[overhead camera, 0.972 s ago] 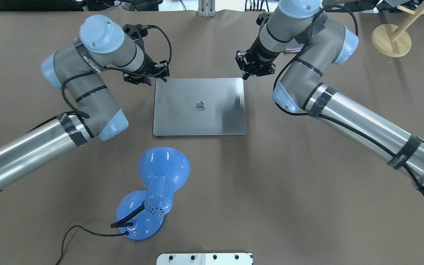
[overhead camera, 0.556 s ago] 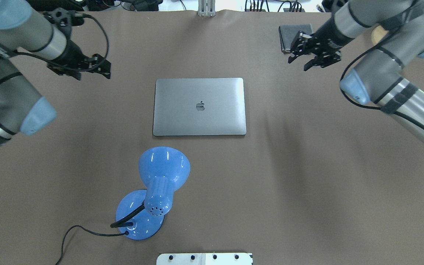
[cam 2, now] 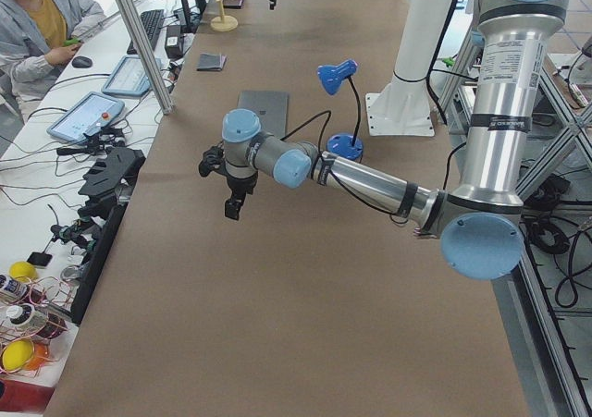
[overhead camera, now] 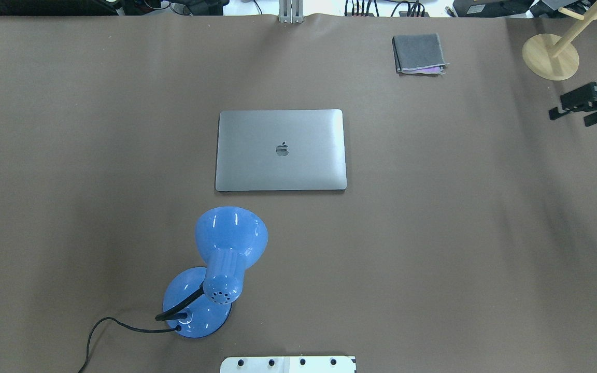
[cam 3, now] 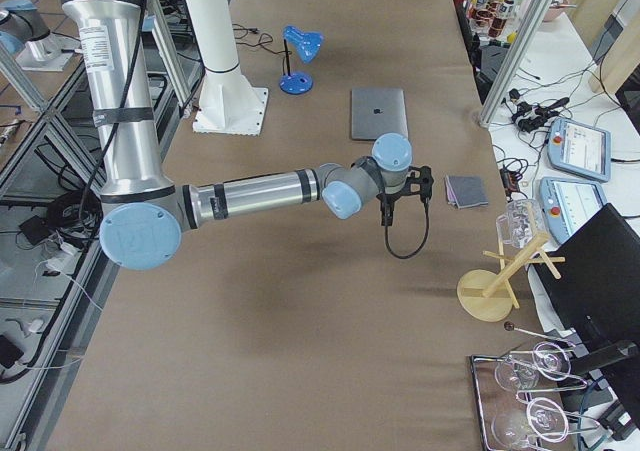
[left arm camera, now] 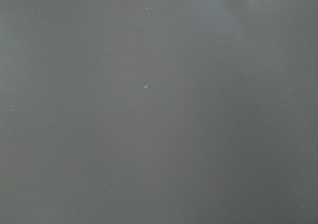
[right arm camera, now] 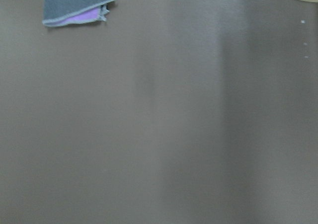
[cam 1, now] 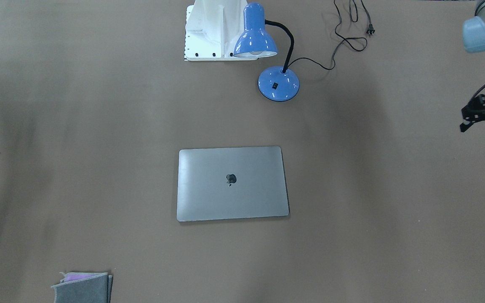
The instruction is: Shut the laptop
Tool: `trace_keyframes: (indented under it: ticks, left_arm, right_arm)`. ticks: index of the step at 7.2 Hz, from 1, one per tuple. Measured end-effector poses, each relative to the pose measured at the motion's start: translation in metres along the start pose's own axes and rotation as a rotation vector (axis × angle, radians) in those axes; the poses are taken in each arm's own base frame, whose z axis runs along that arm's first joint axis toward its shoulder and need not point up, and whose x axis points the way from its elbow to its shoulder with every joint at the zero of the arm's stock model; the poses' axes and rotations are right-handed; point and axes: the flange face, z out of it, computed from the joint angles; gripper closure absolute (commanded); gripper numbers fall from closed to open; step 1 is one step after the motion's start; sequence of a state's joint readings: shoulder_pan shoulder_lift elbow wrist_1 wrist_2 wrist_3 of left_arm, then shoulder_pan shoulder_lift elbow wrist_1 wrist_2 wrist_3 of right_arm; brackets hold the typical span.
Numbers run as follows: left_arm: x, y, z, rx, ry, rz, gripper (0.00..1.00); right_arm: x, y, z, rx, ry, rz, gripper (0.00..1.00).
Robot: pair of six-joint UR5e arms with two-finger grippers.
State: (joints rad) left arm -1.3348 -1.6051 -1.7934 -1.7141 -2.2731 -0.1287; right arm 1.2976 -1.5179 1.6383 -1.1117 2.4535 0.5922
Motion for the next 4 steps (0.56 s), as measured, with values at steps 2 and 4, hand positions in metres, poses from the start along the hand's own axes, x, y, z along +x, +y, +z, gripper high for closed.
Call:
trace_keyframes:
  ticks: [2, 4]
  left_arm:
    - [-0.063, 0.057, 0.011, -0.054, -0.027, -0.054, 0.02]
    - [-0.118, 0.102, 0.018, -0.103, -0.038, -0.048, 0.02]
  right_arm:
    - [0.084, 0.030, -0.026, -0.024, 0.094, -0.102, 0.00]
    - [0.120, 0.036, -0.039, -0.098, 0.157, -0.128, 0.00]
